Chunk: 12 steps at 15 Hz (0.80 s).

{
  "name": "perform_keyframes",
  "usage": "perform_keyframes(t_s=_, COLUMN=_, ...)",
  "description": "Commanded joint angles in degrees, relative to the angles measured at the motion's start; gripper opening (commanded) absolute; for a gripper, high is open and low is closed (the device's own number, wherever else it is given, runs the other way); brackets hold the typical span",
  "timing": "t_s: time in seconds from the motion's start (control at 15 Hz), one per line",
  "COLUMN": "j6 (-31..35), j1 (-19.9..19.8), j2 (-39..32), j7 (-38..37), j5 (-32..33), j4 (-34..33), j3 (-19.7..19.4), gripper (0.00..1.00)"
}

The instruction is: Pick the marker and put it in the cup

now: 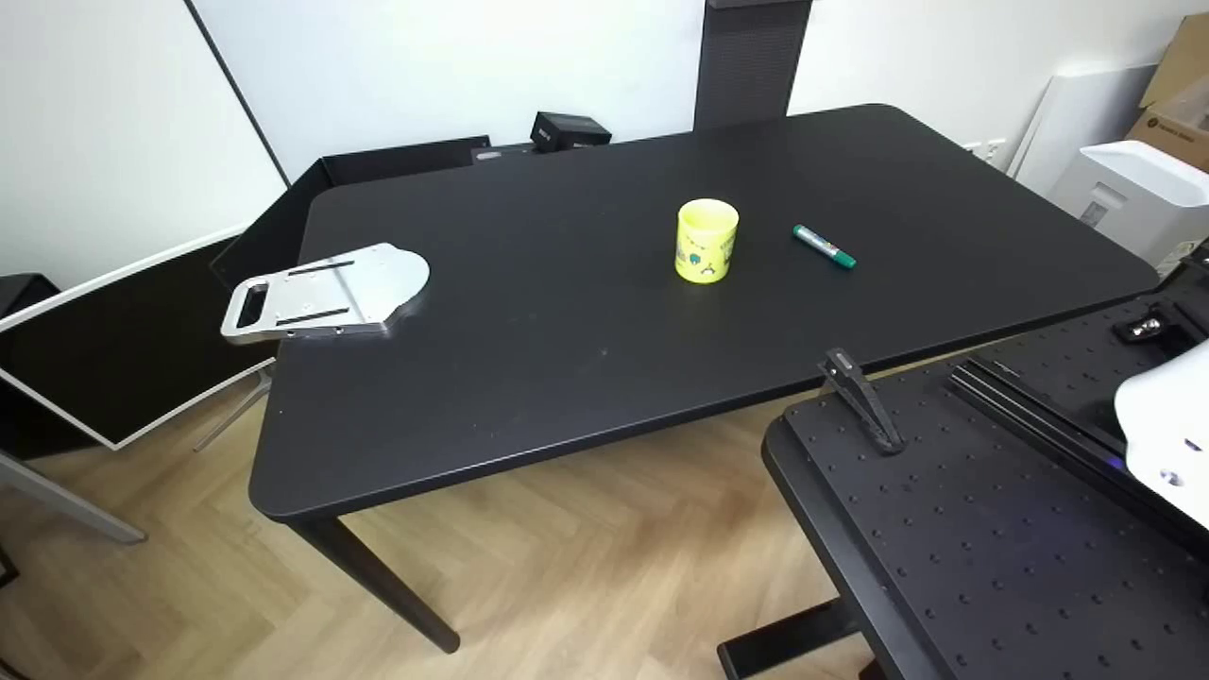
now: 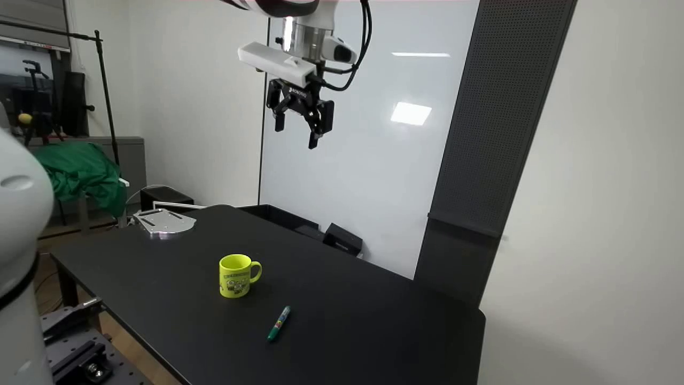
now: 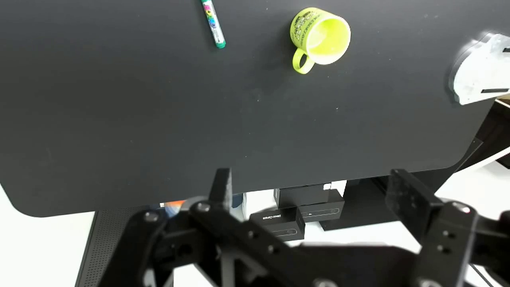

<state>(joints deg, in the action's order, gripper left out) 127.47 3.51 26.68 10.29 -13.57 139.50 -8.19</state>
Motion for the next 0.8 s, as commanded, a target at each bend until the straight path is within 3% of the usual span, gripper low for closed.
perform_keyframes(t_s=0.0, j6=-0.2, j1=-0.8, j2=-0.1, j7=0.3, j5=-0.4, j4=-0.1, j3=0.7, gripper=1.0)
perform_keyframes(t_s=0.73, j6=0.8, j1=-0.9, j2=-0.4, j7=1.7, j5=-0.9, j4=-0.2, j3=0.4, gripper=1.0)
